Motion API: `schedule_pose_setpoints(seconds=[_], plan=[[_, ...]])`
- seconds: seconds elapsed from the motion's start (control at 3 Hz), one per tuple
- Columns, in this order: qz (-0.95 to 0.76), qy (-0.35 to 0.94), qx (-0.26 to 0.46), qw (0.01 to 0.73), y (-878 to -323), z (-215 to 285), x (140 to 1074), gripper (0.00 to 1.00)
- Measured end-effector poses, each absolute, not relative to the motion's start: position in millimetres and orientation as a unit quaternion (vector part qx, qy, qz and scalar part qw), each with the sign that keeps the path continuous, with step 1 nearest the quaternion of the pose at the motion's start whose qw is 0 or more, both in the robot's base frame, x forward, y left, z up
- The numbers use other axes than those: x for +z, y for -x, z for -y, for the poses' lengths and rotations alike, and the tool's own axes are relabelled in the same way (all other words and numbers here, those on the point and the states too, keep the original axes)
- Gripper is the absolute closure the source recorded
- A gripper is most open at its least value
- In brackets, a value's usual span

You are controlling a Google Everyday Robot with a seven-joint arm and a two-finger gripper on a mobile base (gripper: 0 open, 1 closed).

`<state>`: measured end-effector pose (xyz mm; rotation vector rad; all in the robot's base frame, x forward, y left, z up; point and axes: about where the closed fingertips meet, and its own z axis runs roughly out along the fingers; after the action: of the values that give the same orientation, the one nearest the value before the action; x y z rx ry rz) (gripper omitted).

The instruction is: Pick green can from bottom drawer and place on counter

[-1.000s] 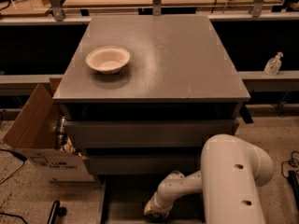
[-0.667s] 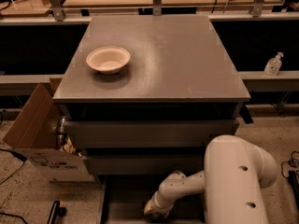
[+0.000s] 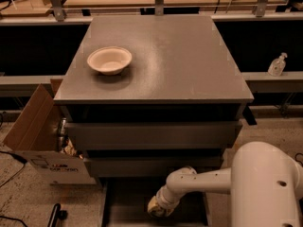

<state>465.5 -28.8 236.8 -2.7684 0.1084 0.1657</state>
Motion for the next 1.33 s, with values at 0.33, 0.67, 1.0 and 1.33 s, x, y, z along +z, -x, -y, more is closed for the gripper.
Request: schedule_pose_setpoints(seconds=[0.33,0.67,1.0,1.33], plan=[[-0.011,0.978,0.06,0.201,-459.4,49.9,296.6,0.66],[0.035,0.976,0.039,0.212,-442.5,89.0,382.9,0.97],[0.055,0.976,0.028,0.21,-433.7,113.2,427.4,1.0],[0.058,0.976,0.027,0.208,-432.7,115.2,428.5,1.0]])
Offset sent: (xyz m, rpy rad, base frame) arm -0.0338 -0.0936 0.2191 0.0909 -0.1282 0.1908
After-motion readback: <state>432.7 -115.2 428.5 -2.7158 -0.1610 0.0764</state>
